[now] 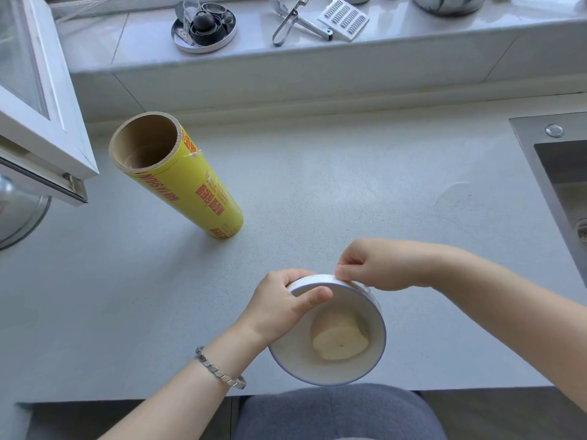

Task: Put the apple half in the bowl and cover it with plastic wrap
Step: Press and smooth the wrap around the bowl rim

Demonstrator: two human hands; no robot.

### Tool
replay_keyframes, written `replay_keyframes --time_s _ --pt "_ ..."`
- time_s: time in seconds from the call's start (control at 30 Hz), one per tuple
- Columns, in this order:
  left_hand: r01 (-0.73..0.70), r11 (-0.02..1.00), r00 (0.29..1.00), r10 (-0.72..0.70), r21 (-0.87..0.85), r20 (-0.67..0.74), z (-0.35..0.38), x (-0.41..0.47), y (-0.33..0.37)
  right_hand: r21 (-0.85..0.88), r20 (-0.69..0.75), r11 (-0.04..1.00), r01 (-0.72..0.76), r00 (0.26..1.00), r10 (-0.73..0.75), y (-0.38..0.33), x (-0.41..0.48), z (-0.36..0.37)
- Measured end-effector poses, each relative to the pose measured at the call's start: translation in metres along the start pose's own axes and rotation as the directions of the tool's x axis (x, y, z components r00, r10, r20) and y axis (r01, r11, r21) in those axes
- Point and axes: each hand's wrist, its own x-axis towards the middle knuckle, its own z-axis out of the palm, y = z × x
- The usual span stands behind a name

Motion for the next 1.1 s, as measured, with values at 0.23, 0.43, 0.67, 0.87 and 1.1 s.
replay_keyframes --time_s 0.23,0.43,0.67,0.87,1.1 --pt "-0.022 0.999 1.000 0.022 -0.039 -0.012 0.004 0.002 -0.003 0.055 -0.154 0.998 -0.010 0.988 0.018 0.006 0.007 0.017" --pt "-0.025 0.999 0.999 0.024 -0.046 -0.025 0.008 0.001 -0.006 0.108 -0.179 0.993 0.038 0.984 -0.018 0.014 0.012 0.016" --pt "0.004 0.996 0.999 -0.007 -0.090 -0.040 -0.001 0.003 -0.005 0.435 -0.483 0.810 0.392 0.861 -0.158 0.027 0.008 0.019" --pt "0.014 0.995 0.999 -0.017 -0.102 -0.036 -0.005 0.006 -0.003 0.574 -0.212 0.728 0.374 0.927 -0.310 0.027 0.005 0.034" --pt "-0.038 0.996 0.988 0.025 -0.083 -0.149 -0.008 0.002 -0.001 0.700 -0.284 0.664 0.262 0.956 -0.078 0.047 0.011 0.019"
